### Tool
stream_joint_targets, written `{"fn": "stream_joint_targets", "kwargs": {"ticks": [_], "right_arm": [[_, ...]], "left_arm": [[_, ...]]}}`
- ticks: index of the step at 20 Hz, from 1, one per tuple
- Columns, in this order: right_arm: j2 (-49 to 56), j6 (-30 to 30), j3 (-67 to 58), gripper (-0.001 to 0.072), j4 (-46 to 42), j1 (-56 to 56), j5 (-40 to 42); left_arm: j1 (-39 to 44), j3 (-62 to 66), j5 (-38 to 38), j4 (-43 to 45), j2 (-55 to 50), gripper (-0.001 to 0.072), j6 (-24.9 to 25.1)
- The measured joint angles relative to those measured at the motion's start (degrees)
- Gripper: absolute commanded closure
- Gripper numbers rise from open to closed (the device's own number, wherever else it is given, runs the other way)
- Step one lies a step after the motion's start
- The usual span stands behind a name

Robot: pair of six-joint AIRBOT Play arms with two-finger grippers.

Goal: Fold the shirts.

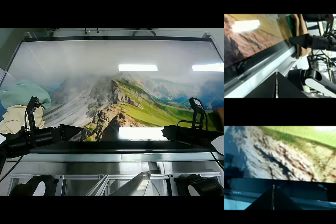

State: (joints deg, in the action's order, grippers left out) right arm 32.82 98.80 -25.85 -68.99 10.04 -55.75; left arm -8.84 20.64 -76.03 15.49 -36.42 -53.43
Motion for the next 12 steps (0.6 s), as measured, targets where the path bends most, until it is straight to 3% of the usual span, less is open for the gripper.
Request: {"fn": "stream_joint_targets", "kwargs": {"ticks": [7, 11, 12], "right_arm": [[0.00, 0.00, 0.00, 0.0697, 0.02, 0.00, 0.02], [0.00, 0.00, 0.00, 0.0697, 0.02, 0.00, 0.02], [0.00, 0.00, 0.00, 0.0697, 0.02, 0.00, 0.04]], "left_arm": [[-0.61, 0.15, 0.98, 0.02, 0.00, 0.0712, -0.46], [-6.73, 5.73, 2.80, 4.92, 0.00, 0.0708, -3.56], [-9.27, 8.37, 2.71, 7.37, 0.00, 0.0521, -4.63]]}}
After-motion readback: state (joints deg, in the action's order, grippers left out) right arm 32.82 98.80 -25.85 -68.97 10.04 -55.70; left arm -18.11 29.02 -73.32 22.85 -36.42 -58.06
